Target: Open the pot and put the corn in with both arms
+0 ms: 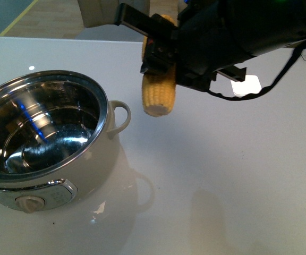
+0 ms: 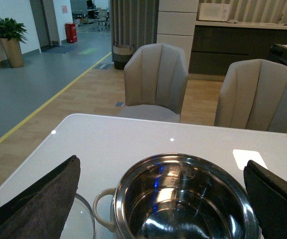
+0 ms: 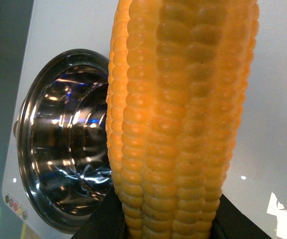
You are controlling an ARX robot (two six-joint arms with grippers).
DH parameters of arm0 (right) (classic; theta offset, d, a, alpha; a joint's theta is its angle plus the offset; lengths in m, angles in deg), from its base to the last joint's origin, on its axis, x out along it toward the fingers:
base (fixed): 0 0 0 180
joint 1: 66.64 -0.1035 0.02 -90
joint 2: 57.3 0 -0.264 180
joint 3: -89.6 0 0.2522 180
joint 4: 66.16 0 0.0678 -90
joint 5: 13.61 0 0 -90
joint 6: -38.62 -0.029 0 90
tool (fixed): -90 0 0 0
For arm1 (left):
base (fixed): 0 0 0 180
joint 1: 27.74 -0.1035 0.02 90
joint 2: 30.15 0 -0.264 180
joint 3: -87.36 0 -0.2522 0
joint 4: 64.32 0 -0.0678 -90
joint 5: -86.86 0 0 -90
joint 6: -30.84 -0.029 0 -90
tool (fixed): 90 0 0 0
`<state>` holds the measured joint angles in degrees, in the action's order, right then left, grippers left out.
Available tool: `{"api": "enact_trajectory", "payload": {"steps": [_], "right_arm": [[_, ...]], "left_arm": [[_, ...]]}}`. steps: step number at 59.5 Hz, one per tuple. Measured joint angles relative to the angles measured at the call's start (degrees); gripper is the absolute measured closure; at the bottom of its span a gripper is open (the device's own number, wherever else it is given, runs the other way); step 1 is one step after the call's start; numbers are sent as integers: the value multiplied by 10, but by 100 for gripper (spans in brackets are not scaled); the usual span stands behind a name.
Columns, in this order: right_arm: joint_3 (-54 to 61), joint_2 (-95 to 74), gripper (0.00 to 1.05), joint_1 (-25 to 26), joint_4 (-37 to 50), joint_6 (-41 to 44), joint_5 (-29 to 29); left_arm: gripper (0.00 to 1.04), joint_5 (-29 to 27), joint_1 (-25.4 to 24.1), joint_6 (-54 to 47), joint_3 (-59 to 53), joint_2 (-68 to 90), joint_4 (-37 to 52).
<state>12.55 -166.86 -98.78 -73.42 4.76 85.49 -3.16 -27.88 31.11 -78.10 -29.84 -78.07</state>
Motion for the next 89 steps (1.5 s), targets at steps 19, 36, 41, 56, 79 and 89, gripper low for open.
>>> {"api": "enact_trajectory", "payload": {"steps": [19,36,41,56,79,89], "right_arm": [[-94,-83,83,-47,-22,-49,2],[-176,-135,84,-79,-40,-76,17],[-200,-150,84,-87,-45,-89,23],[-248,-195,84,-109,-73,-101,30],[-256,-220,63,-118,-110,-83,30],[-247,-220,35,-117,-103,-84,29]], "left_arm": [[7,0,0,0,0,0,0],[7,0,0,0,0,0,0],[7,0,0,0,0,0,0],[7,0,0,0,0,0,0],[7,0,0,0,0,0,0],[7,0,0,0,0,0,0]]}}
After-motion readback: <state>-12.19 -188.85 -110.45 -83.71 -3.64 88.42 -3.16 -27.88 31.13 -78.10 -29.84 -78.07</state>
